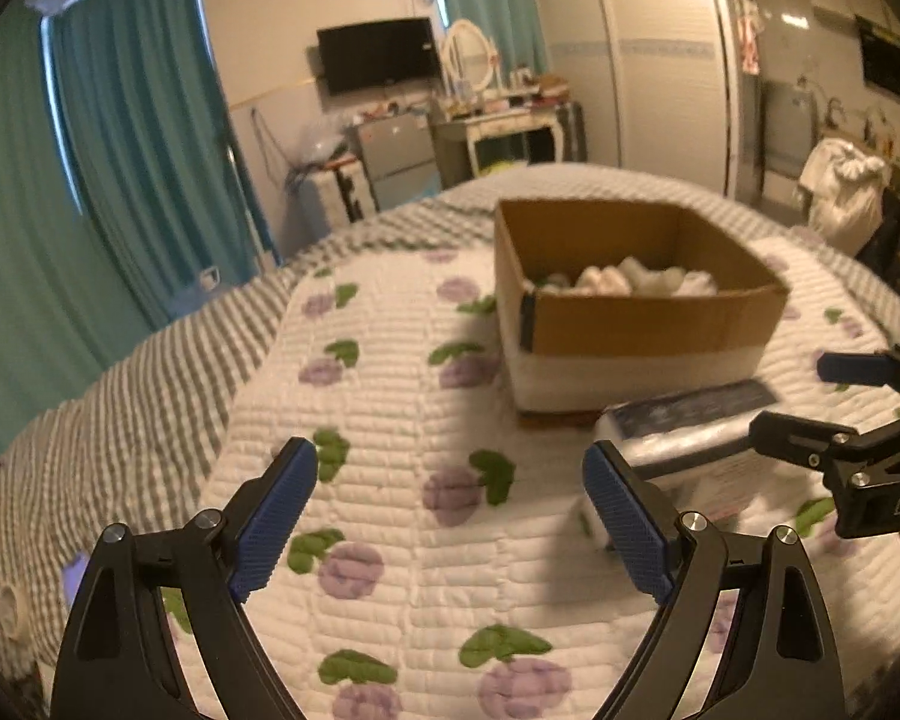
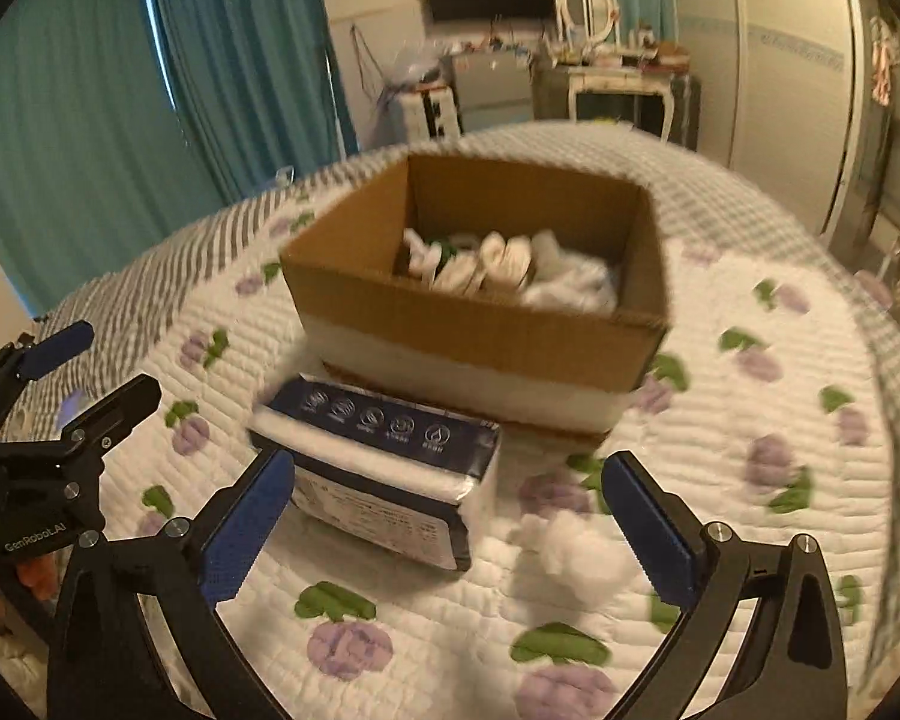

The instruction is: Organize soft objects

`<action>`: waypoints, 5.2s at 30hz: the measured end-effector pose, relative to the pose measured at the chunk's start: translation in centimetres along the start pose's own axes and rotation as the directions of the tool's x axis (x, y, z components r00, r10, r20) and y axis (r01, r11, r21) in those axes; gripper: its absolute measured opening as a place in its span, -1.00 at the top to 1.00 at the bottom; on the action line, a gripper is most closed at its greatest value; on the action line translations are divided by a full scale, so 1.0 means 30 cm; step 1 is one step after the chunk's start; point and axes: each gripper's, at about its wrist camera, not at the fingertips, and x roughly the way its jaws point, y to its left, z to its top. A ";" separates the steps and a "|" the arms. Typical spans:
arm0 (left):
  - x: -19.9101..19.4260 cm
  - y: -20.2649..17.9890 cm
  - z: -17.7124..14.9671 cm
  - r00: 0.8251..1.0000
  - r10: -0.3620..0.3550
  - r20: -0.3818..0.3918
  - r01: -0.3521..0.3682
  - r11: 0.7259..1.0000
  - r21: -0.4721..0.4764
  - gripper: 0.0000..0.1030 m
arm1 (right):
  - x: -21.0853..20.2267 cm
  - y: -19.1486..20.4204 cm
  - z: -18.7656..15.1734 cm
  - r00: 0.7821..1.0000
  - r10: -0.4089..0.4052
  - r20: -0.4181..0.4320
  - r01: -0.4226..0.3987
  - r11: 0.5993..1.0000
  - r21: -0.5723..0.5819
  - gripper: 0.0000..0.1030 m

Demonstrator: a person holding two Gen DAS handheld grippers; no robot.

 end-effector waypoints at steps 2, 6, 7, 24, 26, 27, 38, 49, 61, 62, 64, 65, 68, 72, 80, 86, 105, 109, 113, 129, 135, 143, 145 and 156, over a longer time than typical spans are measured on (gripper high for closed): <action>0.027 0.015 -0.009 1.000 -0.002 -0.010 0.002 1.000 -0.008 -0.78 | 0.052 -0.005 -0.010 1.000 0.006 -0.019 -0.006 1.000 0.007 -1.00; 0.069 0.039 -0.029 1.000 0.005 -0.024 -0.005 1.000 -0.011 -0.78 | 0.154 -0.003 -0.033 0.998 0.027 -0.061 -0.027 1.000 0.009 -1.00; 0.081 0.042 -0.032 1.000 0.010 -0.028 -0.010 1.000 -0.010 -0.78 | 0.180 0.005 -0.043 0.997 0.026 -0.072 -0.026 1.000 0.000 -0.99; 0.077 0.024 -0.035 0.999 0.019 -0.043 -0.019 1.000 0.017 -0.78 | 0.130 0.036 -0.035 0.993 0.116 0.037 -0.118 0.990 0.075 0.06; 0.041 0.014 -0.020 1.000 0.014 -0.023 -0.014 1.000 0.016 -0.78 | 0.065 0.035 -0.032 0.990 0.113 0.080 -0.120 0.989 0.087 0.09; 0.023 0.006 -0.013 1.000 0.009 -0.015 -0.009 1.000 0.013 -0.78 | 0.035 0.035 -0.031 0.989 0.112 0.099 -0.121 0.989 0.090 0.09; -0.011 -0.288 0.007 0.983 -0.175 -0.064 0.173 0.984 -0.033 -0.78 | -0.271 -0.248 -0.112 0.974 -0.160 0.158 0.126 0.971 0.202 0.09; 0.142 -0.639 -0.033 0.931 -0.302 -0.207 0.300 0.953 -0.040 -0.73 | -0.241 -0.564 -0.239 0.955 -0.275 0.113 0.210 0.892 0.401 0.09; 0.187 -0.669 -0.028 0.894 -0.362 -0.265 0.367 0.929 -0.032 0.19 | -0.189 -0.576 -0.269 0.963 -0.251 0.098 0.192 0.894 0.405 0.09; 0.168 -0.660 -0.026 0.898 -0.358 -0.256 0.364 0.931 -0.024 0.19 | -0.199 -0.567 -0.266 0.962 -0.251 0.103 0.191 0.895 0.402 0.09; 0.139 -0.636 -0.022 0.905 -0.352 -0.238 0.359 0.933 -0.014 0.19 | -0.220 -0.546 -0.259 0.961 -0.253 0.111 0.191 0.899 0.395 0.09; 0.112 -0.620 -0.015 0.910 -0.349 -0.224 0.356 0.935 -0.009 0.19 | -0.237 -0.530 -0.253 0.960 -0.254 0.118 0.191 0.901 0.389 0.09; 0.048 -0.577 0.012 0.921 -0.342 -0.186 0.349 0.937 0.002 0.19 | -0.295 -0.480 -0.230 0.956 -0.256 0.146 0.186 0.908 0.376 0.09; -0.064 -0.502 0.072 0.938 -0.329 -0.110 0.332 0.943 0.017 0.19 | -0.379 -0.398 -0.188 0.947 -0.256 0.192 0.177 0.920 0.349 0.09; -0.197 -0.360 0.189 0.961 -0.276 0.019 0.275 0.960 0.047 0.19 | -0.508 -0.205 -0.073 0.932 -0.230 0.281 0.159 0.954 0.254 0.08; -0.198 -0.257 0.278 0.968 -0.238 0.076 0.235 0.971 0.046 0.19 | -0.513 -0.106 0.069 0.926 -0.192 0.325 0.141 0.974 0.175 0.08; 0.236 -0.198 0.504 0.982 -0.168 0.087 0.164 0.985 0.051 0.18 | -0.111 -0.174 0.452 0.939 -0.160 0.304 0.126 0.984 0.127 0.08; 0.337 -0.221 0.491 0.984 -0.169 0.051 0.166 0.984 0.063 0.19 | 0.038 -0.215 0.486 0.957 -0.158 0.244 0.131 0.983 0.126 0.08; 0.411 -0.244 0.465 0.985 -0.171 0.005 0.170 0.983 0.073 0.19 | 0.149 -0.249 0.494 0.970 -0.151 0.193 0.127 0.983 0.131 0.08; 0.334 -0.284 0.476 0.991 -0.135 0.026 0.131 0.984 0.122 -0.60 | 0.079 -0.256 0.501 0.962 -0.150 0.228 0.115 0.980 0.161 -0.38; 0.088 -0.221 0.564 0.985 -0.118 0.125 0.105 0.989 0.108 -0.60 | -0.202 -0.211 0.537 0.931 -0.174 0.321 0.126 0.978 0.164 -0.38; -0.445 -0.082 0.644 0.920 -0.102 0.378 0.088 0.995 0.054 -0.60 | -0.762 -0.035 0.514 0.834 -0.210 0.510 0.169 0.978 0.126 -0.51; -0.568 -0.052 0.633 0.897 -0.100 0.430 0.092 0.995 0.038 -0.61 | -0.888 0.016 0.473 0.803 -0.221 0.554 0.191 0.975 0.112 -0.56; -0.793 0.008 0.406 0.832 -0.057 0.552 0.095 0.995 -0.040 -0.85 | -1.076 0.167 0.167 0.724 -0.194 0.662 0.189 0.979 0.080 -1.00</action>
